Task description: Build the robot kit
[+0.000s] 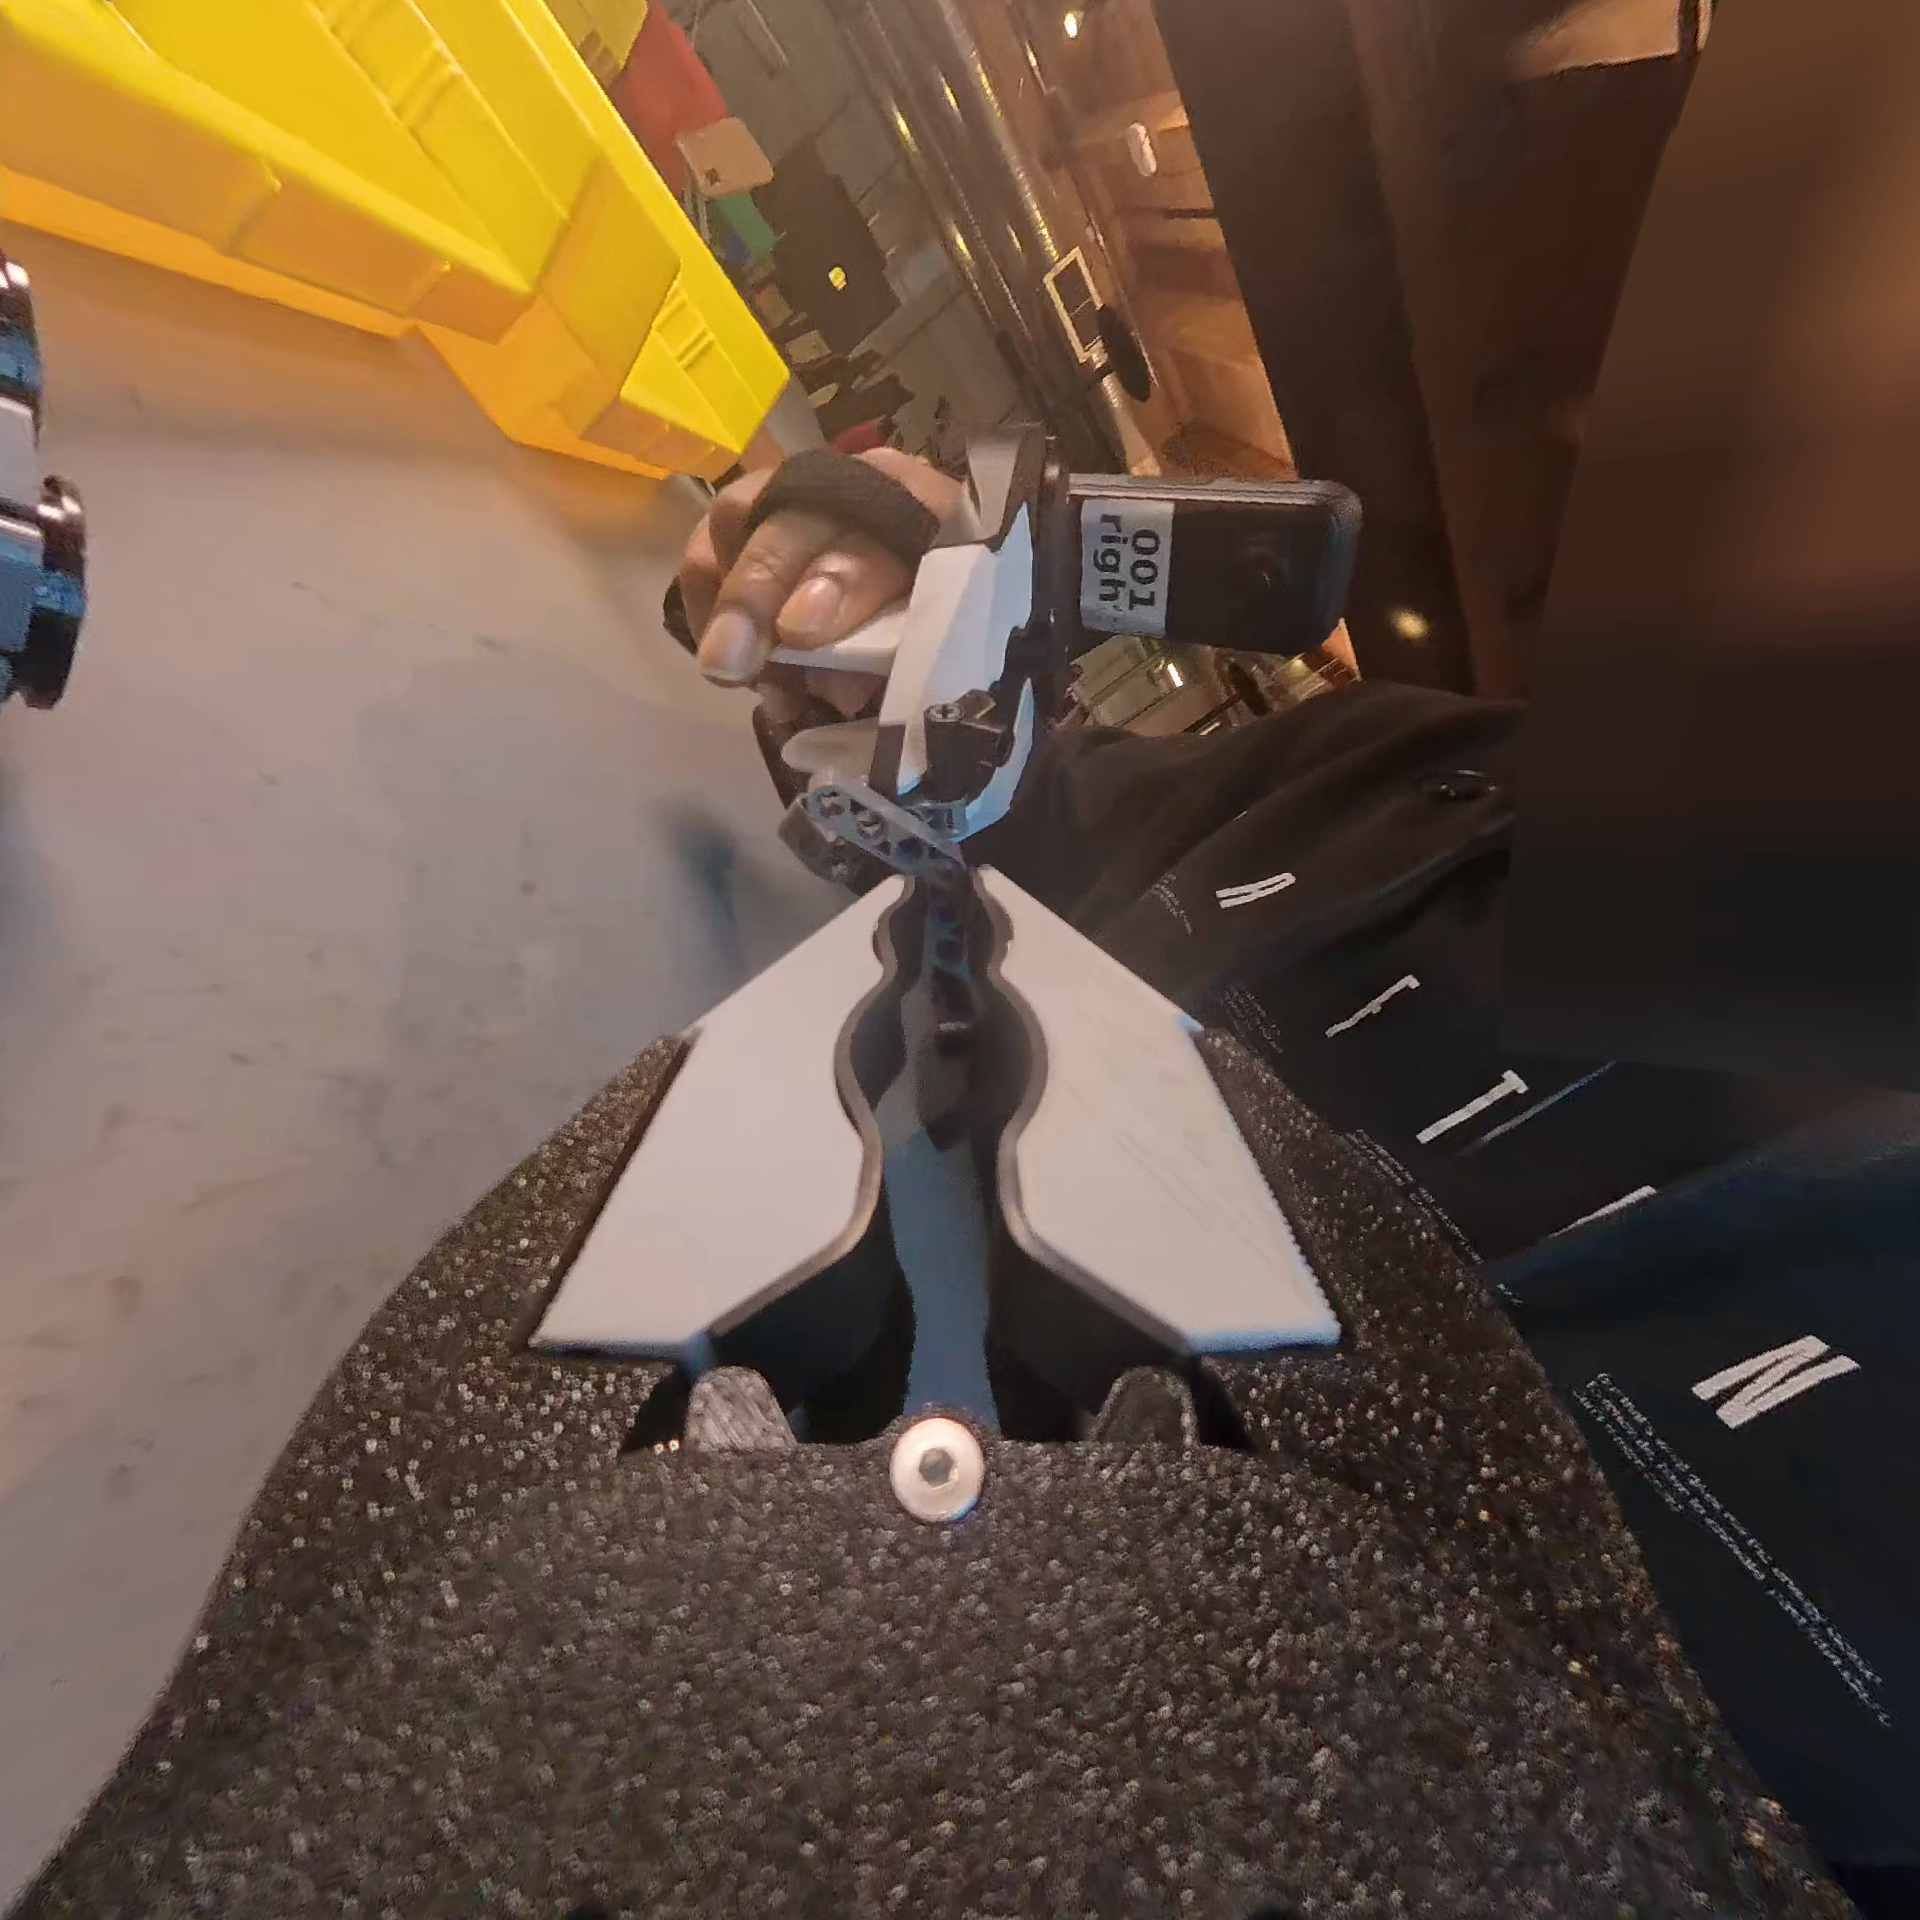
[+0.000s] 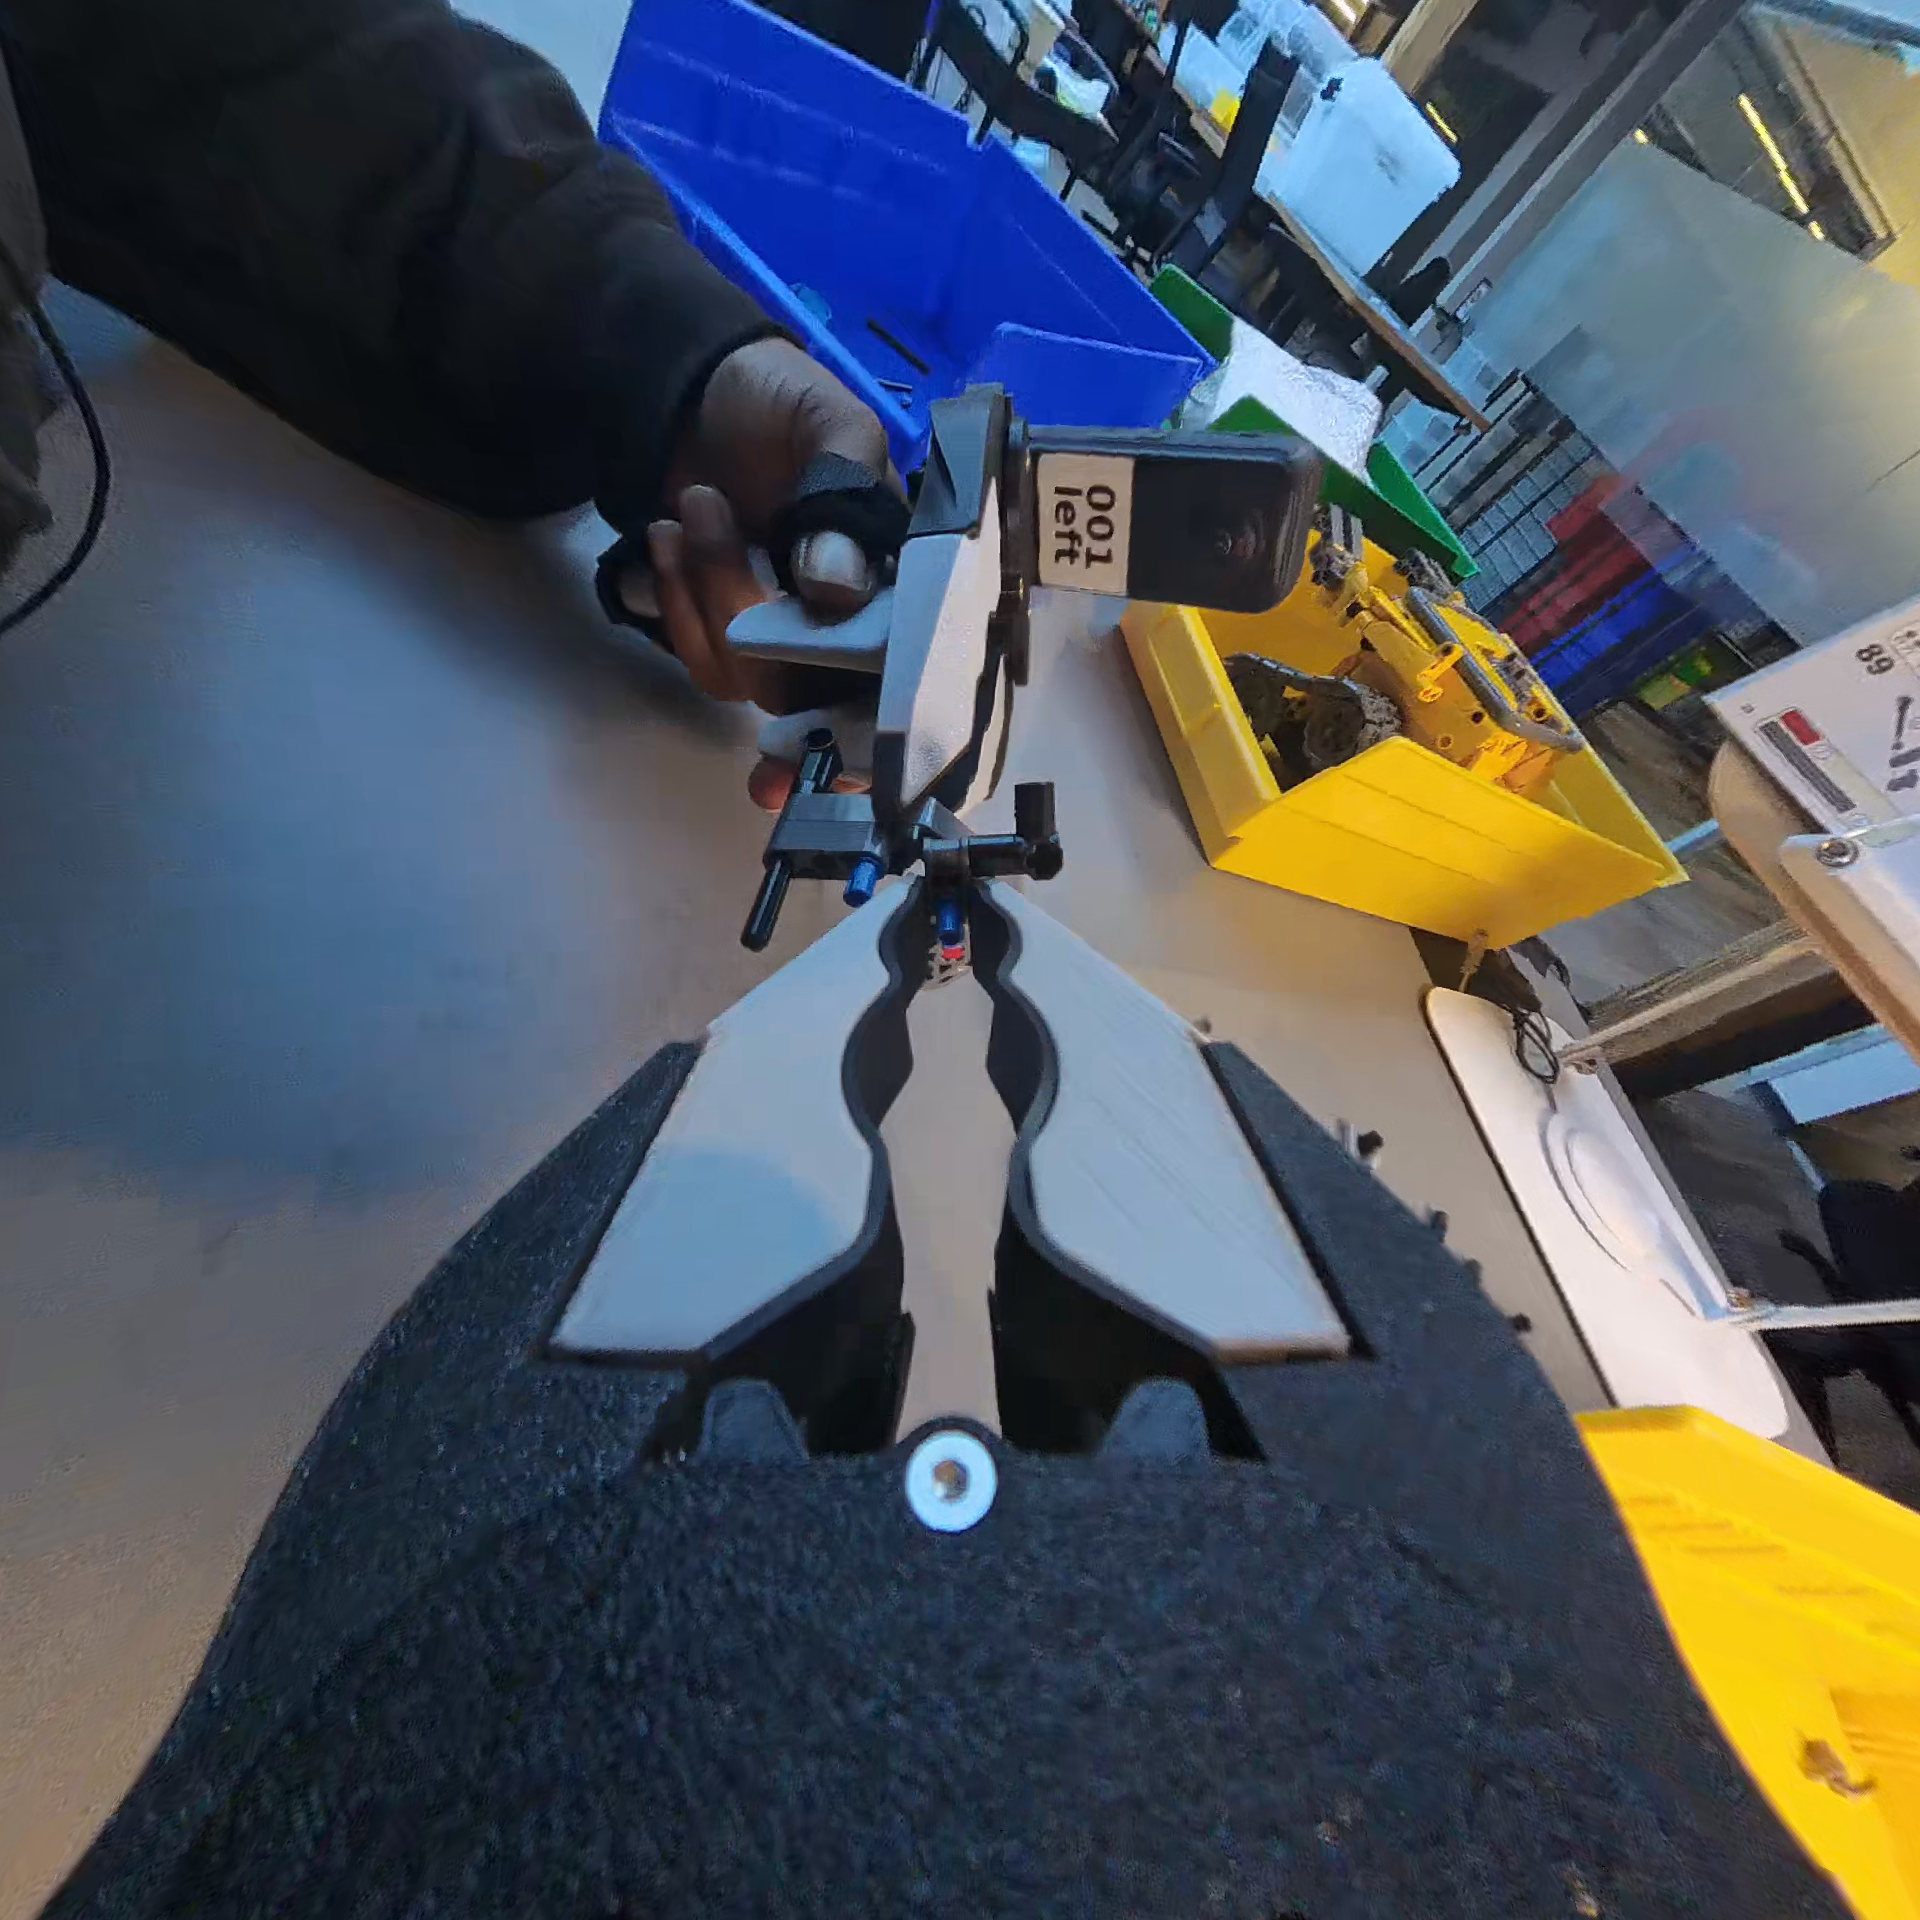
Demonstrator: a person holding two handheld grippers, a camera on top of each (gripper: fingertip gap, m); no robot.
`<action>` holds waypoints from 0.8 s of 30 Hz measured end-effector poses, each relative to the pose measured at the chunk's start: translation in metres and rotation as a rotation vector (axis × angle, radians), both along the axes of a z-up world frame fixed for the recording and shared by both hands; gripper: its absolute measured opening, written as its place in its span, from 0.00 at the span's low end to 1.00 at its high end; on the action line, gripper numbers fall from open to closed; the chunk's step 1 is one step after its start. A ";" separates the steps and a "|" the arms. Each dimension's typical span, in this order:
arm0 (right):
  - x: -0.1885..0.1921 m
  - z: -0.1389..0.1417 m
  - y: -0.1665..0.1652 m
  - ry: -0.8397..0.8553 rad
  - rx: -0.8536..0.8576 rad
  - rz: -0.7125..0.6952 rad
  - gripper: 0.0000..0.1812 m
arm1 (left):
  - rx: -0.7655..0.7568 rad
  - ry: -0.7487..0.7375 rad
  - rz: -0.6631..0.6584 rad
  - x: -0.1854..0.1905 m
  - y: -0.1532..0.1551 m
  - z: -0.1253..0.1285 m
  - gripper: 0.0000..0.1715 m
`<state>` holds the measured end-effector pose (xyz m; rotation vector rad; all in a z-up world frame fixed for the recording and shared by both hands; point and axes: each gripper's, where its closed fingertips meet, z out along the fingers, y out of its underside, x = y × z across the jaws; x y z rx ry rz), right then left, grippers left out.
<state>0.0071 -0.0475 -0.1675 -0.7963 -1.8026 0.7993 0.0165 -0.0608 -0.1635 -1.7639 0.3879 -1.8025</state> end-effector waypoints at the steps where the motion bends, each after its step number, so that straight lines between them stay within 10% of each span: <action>1: 0.000 0.001 0.000 0.009 -0.035 0.001 0.02 | 0.000 -0.012 0.000 0.000 0.000 0.001 0.04; 9: -0.003 0.029 0.008 0.149 -0.318 0.008 0.03 | 0.061 -0.137 0.046 -0.004 0.009 0.029 0.04; 24: 0.001 0.035 0.012 0.155 -0.314 -0.008 0.04 | 0.046 -0.204 0.088 -0.009 0.012 0.033 0.04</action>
